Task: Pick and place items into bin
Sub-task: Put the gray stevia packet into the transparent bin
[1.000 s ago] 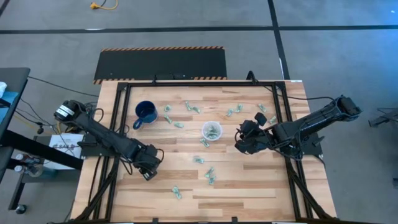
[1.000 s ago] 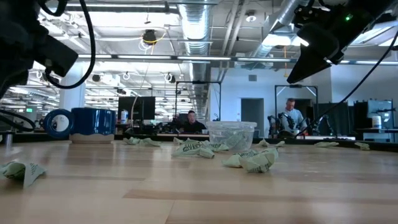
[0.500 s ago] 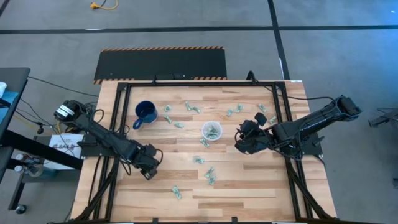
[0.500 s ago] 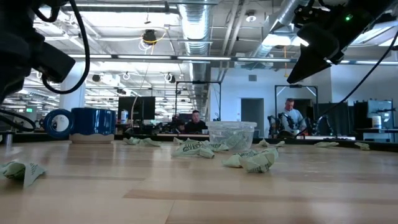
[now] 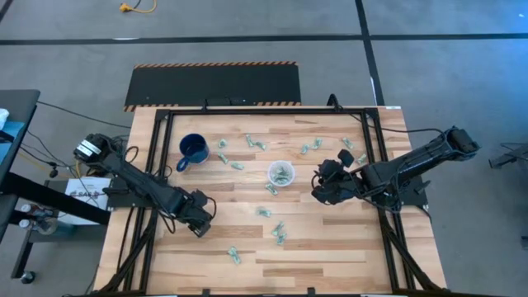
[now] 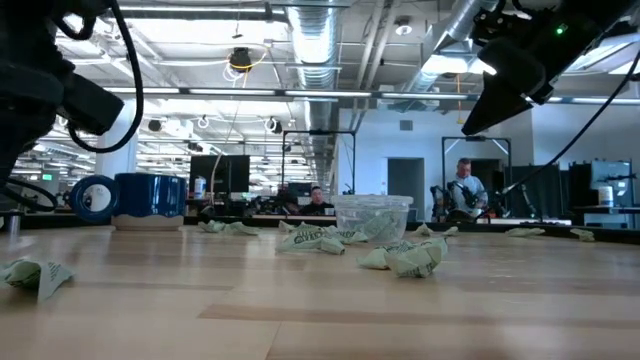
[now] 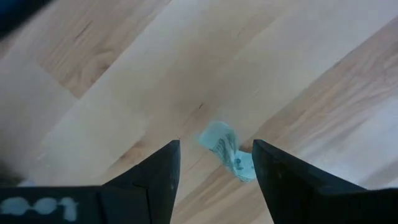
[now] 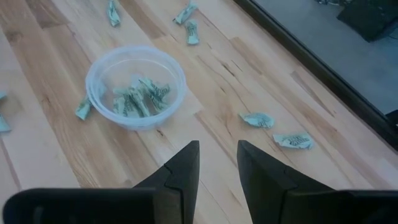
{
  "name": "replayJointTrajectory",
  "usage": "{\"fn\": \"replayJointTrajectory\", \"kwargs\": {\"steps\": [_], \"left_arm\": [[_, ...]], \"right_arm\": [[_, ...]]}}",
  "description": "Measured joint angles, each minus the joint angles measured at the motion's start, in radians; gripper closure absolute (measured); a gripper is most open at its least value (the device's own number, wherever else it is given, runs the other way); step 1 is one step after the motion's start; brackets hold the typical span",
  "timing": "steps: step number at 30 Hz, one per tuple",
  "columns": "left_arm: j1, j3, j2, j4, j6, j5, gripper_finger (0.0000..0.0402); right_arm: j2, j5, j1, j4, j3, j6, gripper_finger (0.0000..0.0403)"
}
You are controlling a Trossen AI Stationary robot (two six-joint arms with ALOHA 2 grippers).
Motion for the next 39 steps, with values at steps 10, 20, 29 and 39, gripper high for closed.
{"fn": "replayJointTrajectory", "kwargs": {"steps": [10,20,29,39], "left_arm": [[-0.005,0.0,0.098,0.038,0.007,0.058,0.0212],[-0.004,0.003,0.129,0.08,0.031,0.06,0.0215],[-0.004,0.003,0.129,0.09,0.079,0.056,0.0297],[-0.005,0.039,0.136,0.089,0.203,-0.03,0.0396]], "right_arm": [[0.0,0.0,0.0,0.071,-0.135,0.039,0.0301],[0.0,0.002,0.0,0.12,-0.138,0.018,0.0301],[0.0,0.007,0.0,0.132,-0.138,0.018,0.0301],[0.0,0.055,0.0,0.147,-0.138,0.017,0.0301]]}}
